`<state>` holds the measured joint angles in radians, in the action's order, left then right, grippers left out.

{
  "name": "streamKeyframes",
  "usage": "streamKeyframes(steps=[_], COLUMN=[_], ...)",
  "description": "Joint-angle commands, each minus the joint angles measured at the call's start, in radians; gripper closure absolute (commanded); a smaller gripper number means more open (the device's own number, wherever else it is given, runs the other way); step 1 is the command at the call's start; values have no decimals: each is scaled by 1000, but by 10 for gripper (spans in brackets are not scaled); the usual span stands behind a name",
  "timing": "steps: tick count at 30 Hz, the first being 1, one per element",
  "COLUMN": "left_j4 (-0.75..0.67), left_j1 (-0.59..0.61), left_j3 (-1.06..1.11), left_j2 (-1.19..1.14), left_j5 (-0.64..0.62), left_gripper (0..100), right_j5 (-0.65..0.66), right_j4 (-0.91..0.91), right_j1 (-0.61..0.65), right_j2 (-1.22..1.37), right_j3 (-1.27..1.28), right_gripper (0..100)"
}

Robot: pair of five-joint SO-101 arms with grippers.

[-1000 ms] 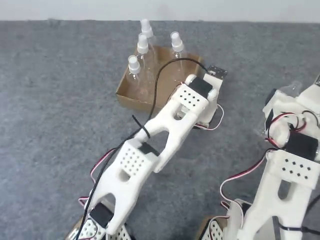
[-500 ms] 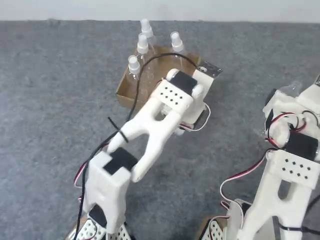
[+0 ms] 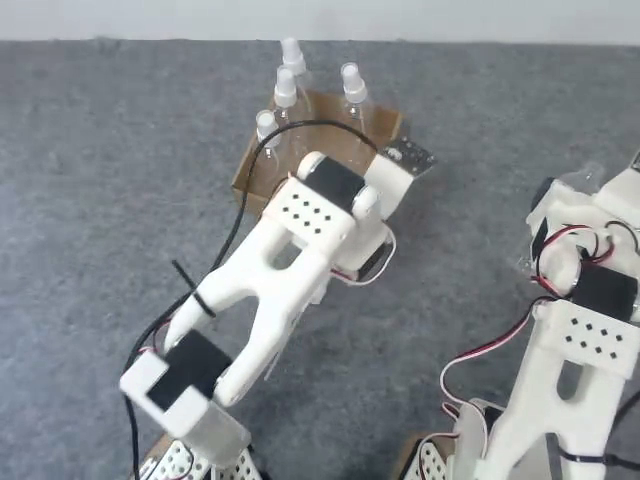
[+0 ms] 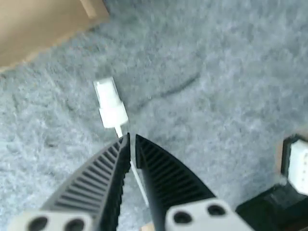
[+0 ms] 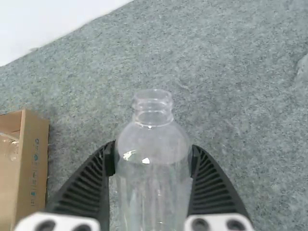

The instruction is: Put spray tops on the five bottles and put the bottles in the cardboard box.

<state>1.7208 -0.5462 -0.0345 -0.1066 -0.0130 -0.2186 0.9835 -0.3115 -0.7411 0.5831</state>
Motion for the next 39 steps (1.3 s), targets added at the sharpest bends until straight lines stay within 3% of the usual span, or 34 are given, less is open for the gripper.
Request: streamKeyframes(steps=[1, 4, 9, 12, 20, 25, 33, 39], left_j4=[34, 32, 28, -20, -221, -345, -520, -535], left_j1=[6, 29, 172, 232, 207, 176, 176, 176], left_j3=[47, 96, 128, 159, 312, 398, 522, 489], left_j2=[109, 144, 150, 150, 149, 149, 147, 14], left_j5=[21, 17, 18, 21, -37, -114, -112, -112], left_gripper=[987, 963, 791, 771, 763, 679, 699, 750], right_j5=[-3, -3, -3, -3, -3, -3, -3, -3], right_j4=[-25, -25, -25, -25, -25, -25, -25, -25], right_j1=[13, 15, 15, 18, 18, 19, 19, 19], right_j2=[-36, -36, -36, -36, -36, -36, -36, -36], right_j3=[-14, -14, -14, -14, -14, -14, -14, -14], right_gripper=[957, 957, 957, 957, 957, 957, 957, 957])
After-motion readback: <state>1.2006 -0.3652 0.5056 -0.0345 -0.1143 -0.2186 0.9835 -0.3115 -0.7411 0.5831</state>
